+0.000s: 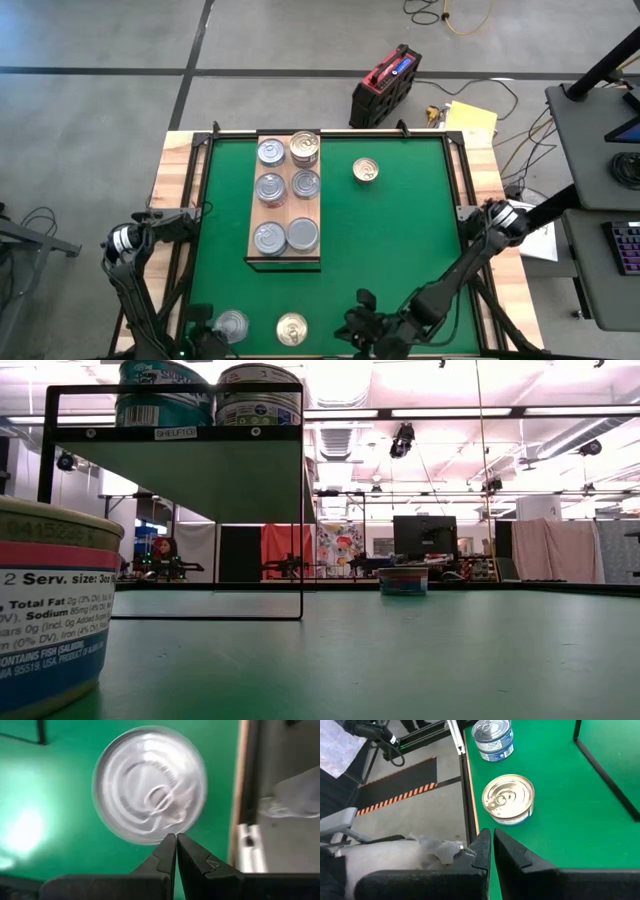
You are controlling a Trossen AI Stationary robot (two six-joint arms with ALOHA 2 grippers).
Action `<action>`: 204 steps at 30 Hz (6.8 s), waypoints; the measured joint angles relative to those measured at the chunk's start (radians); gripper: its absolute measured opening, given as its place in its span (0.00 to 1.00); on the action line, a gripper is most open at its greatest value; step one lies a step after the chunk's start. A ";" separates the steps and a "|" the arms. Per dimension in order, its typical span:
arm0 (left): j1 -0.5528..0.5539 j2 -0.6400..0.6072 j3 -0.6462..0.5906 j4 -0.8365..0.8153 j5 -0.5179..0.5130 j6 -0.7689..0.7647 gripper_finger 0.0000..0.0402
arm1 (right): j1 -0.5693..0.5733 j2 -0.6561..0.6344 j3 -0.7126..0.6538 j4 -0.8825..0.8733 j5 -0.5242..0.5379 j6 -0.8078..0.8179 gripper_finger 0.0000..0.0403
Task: Stack canned seafood by type on shelf
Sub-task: Put the blue tuna can on the shelf
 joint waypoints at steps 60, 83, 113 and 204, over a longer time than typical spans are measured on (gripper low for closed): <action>0.018 0.009 0.019 -0.008 -0.218 0.081 0.00 | -0.128 0.255 0.084 0.282 0.080 -0.056 0.03; 0.023 -0.085 0.040 -0.063 -0.360 -0.366 0.00 | -0.136 0.263 0.169 -0.002 0.068 -0.145 0.03; 0.323 -0.479 -0.462 0.544 0.021 -0.314 0.00 | -0.130 -0.127 -0.045 -0.385 -0.054 -0.393 0.03; 0.321 -0.365 -0.487 0.439 0.103 -0.470 0.00 | -0.161 -0.324 -0.270 -0.424 -0.185 -0.517 0.03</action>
